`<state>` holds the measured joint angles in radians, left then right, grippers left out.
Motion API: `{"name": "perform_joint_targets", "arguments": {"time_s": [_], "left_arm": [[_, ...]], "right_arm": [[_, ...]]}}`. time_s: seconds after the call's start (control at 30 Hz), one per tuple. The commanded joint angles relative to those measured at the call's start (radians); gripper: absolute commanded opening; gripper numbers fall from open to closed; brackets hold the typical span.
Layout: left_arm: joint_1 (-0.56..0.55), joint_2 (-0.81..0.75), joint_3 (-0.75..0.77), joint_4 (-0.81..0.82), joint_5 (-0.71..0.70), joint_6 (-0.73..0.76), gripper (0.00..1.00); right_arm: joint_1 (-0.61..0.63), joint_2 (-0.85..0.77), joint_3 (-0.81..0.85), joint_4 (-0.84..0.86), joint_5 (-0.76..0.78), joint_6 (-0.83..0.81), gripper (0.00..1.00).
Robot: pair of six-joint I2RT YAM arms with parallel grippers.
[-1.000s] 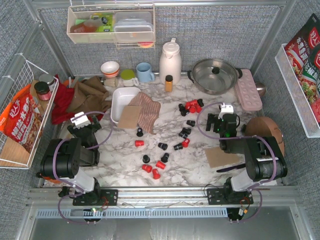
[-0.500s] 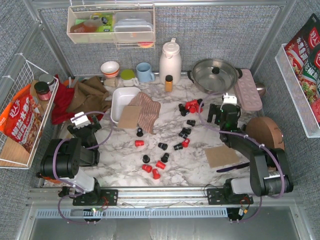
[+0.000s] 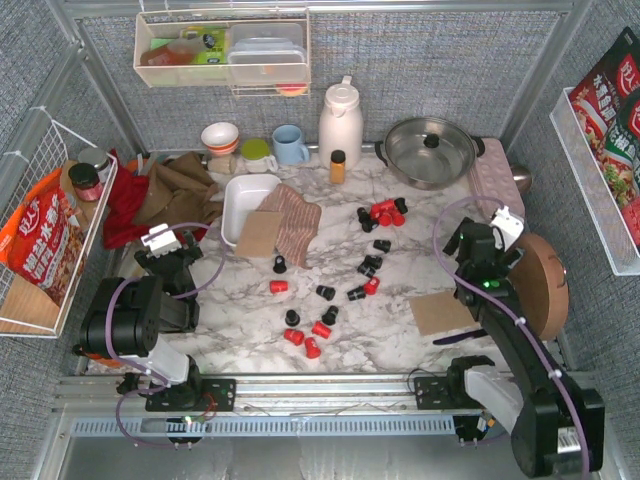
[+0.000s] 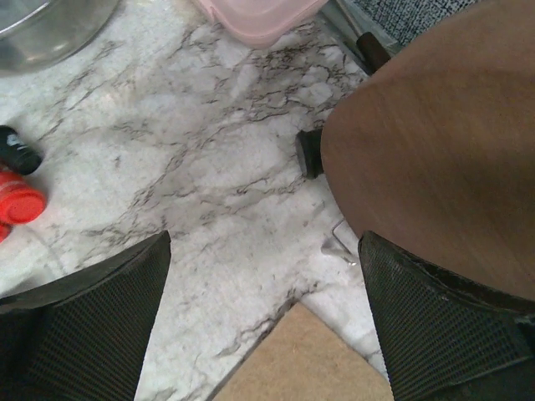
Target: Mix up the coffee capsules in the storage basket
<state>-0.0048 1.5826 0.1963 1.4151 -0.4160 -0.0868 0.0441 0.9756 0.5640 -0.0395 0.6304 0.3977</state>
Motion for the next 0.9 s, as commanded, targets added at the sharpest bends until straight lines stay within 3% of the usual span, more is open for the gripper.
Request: {"name": "perform_joint_targets", "arguments": {"time_s": [0.0,0.33,0.5,0.87], "left_arm": [[0.001,-0.001,0.004,0.015,0.000,-0.004,0.99],[0.001,-0.001,0.004,0.016,0.000,-0.004,0.99],[0.001,-0.001,0.006,0.015,0.000,-0.004,0.99],[0.000,-0.001,0.006,0.015,0.000,-0.004,0.99]], "right_arm": [[0.000,-0.098,0.008,-0.110,-0.054,0.052,0.99],[0.005,-0.262,0.043,-0.138,-0.240,-0.004,0.99],[0.020,-0.245,0.063,-0.111,-0.341,-0.023,0.99],[0.114,-0.186,0.103,-0.094,-0.409,-0.065,0.99]]}}
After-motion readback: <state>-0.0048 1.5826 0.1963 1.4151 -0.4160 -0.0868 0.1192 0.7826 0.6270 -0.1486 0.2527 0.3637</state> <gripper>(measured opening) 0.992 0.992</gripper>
